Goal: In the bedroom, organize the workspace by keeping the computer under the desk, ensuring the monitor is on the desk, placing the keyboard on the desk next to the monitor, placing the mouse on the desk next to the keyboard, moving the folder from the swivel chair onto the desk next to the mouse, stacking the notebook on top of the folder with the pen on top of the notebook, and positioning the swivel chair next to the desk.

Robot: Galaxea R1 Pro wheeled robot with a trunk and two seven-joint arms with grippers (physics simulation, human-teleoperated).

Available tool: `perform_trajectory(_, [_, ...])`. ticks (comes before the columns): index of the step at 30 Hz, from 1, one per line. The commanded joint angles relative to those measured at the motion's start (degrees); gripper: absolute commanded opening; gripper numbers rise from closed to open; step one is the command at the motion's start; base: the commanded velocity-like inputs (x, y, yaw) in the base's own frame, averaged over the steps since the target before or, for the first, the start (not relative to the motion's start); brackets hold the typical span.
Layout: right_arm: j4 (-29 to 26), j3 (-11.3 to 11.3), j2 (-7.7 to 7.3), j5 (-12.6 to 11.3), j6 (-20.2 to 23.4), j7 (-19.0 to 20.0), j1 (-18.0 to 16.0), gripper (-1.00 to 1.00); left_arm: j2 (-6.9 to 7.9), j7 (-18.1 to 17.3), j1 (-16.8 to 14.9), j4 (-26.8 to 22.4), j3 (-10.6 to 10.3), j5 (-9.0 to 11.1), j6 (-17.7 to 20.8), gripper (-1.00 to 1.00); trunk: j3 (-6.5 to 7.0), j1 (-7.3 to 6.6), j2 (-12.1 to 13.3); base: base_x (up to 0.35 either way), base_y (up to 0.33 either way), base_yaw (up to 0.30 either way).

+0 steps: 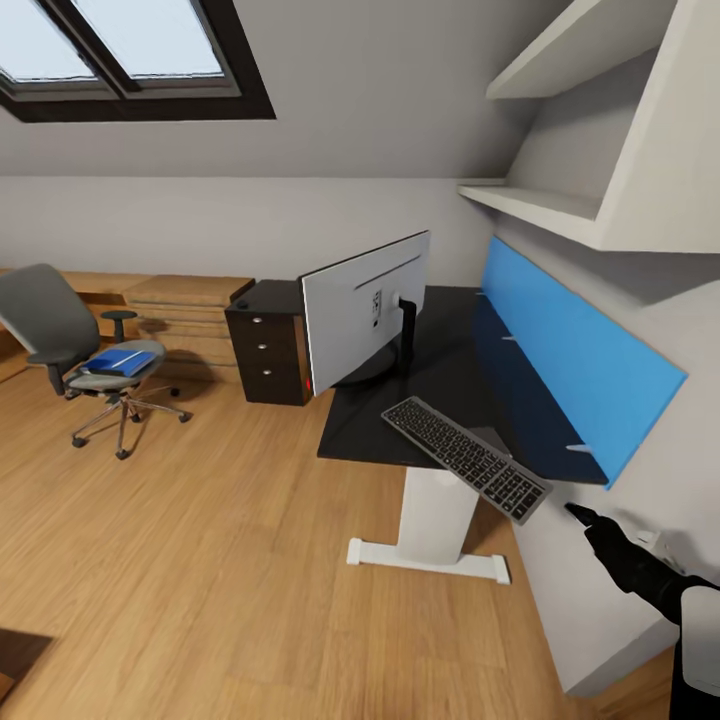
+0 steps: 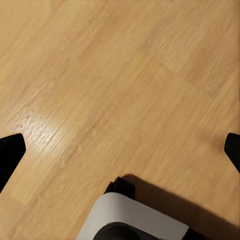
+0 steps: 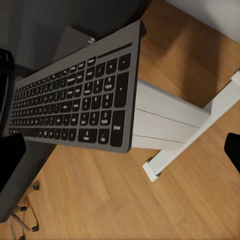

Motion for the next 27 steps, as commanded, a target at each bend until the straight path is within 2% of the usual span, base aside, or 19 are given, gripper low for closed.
perform_trajectory(1, [0.1, -0.1, 0.04, -0.3, 0.3, -0.1, -0.1, 1.0, -0.02, 0.2, 0.0, -0.2, 0.0, 0.6, 0.3, 1.0, -0.23, 0.23, -0.5, 0.0, 0.0, 0.0])
perform_trajectory(8, [3.4, -0.2, -0.08, -0.5, 0.3, 0.7, -0.1, 1.0, -0.1, 0.2, 0.0, -1.2, 0.0, 0.6, 0.3, 1.0, -1.49, 1.77, -3.3, 0.0, 0.0, 0.0])
perform_trajectory(15, [7.2, -0.1, -0.42, -1.6, 0.3, 2.6, -0.1, 1.0, -0.19, 0.0, 0.1, -5.3, 0.1, 0.6, 0.3, 1.0, -2.75, 3.31, -6.1, 0.0, 0.0, 0.0])
perform_trajectory(22, [8.5, 0.1, -0.39, -2.2, 0.2, 6.3, -0.1, 1.0, -0.27, -0.2, 0.2, -7.7, 0.1, 0.6, 0.0, 1.0, -4.0, 4.84, -8.9, 0.0, 0.0, 0.0])
perform_trajectory(24, [8.7, 0.2, -0.35, -2.3, 0.1, 7.4, -0.1, 1.0, -0.31, -0.2, 0.2, -9.0, 0.1, 0.6, -0.1, 1.0, -4.36, 5.28, -9.7, 0.0, 0.0, 0.0])
perform_trajectory(26, [8.8, 0.3, -0.3, -2.3, -0.2, 8.4, -0.1, 1.0, -0.42, -0.2, 0.2, -11.9, 0.1, 0.6, -0.1, 1.0, -4.72, 5.72, -10.5, 0.0, 0.0, 0.0])
perform_trajectory(27, [8.8, 0.4, -0.24, -2.3, -0.4, 8.8, -0.1, 1.0, -0.67, -0.2, 0.3, -14.9, -0.1, 0.6, 0.1, 1.0, -4.9, 5.94, -10.9, 0.0, 0.0, 0.0])
